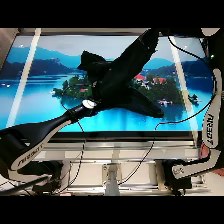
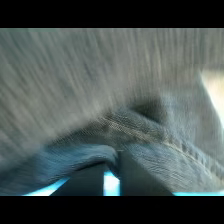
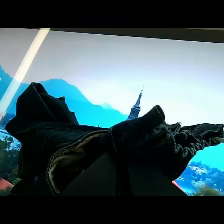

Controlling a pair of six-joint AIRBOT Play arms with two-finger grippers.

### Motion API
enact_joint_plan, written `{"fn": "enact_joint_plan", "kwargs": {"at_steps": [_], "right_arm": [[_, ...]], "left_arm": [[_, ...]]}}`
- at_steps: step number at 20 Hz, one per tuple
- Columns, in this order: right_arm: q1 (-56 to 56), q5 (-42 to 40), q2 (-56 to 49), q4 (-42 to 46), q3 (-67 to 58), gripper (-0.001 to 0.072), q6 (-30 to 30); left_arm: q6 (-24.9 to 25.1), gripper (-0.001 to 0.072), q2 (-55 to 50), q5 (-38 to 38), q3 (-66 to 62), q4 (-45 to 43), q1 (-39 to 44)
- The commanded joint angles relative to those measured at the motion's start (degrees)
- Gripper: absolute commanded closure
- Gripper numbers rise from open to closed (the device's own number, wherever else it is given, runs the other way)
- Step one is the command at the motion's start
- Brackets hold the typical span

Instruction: Fold the clothes and pants, and hang the long-sleeved shirts on hangers.

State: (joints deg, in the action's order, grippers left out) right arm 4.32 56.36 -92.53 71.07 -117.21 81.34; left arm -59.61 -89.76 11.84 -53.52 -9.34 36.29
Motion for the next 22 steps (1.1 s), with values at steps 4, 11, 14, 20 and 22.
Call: {"fn": "enact_joint_plan", "kwargs": {"at_steps": [4, 11, 14, 20, 22], "right_arm": [[-0.02, 0.31, 0.83, -0.39, 0.00, 0.0668, 0.02], [-0.07, -6.01, 3.80, 6.03, 0.00, 0.0669, 0.24], [-0.57, -10.08, 4.87, 8.94, 0.00, 0.0669, 2.99], [-4.15, -12.63, 8.76, 8.92, 0.00, 0.0669, 5.62], [-5.05, -10.45, 10.88, 8.98, 0.00, 0.0669, 5.53]], "left_arm": [[0.00, 0.0680, 1.70, 6.12, -0.90, -0.61, -8.20], [0.02, 0.0682, 17.35, 27.91, -4.96, -23.74, -29.24], [0.02, 0.0682, 26.38, 30.32, -11.98, -41.86, -41.11], [0.02, 0.0681, 34.99, 0.42, -20.83, -55.39, -55.17], [0.07, 0.0680, 36.06, -8.11, -20.83, -55.41, -55.71]]}}
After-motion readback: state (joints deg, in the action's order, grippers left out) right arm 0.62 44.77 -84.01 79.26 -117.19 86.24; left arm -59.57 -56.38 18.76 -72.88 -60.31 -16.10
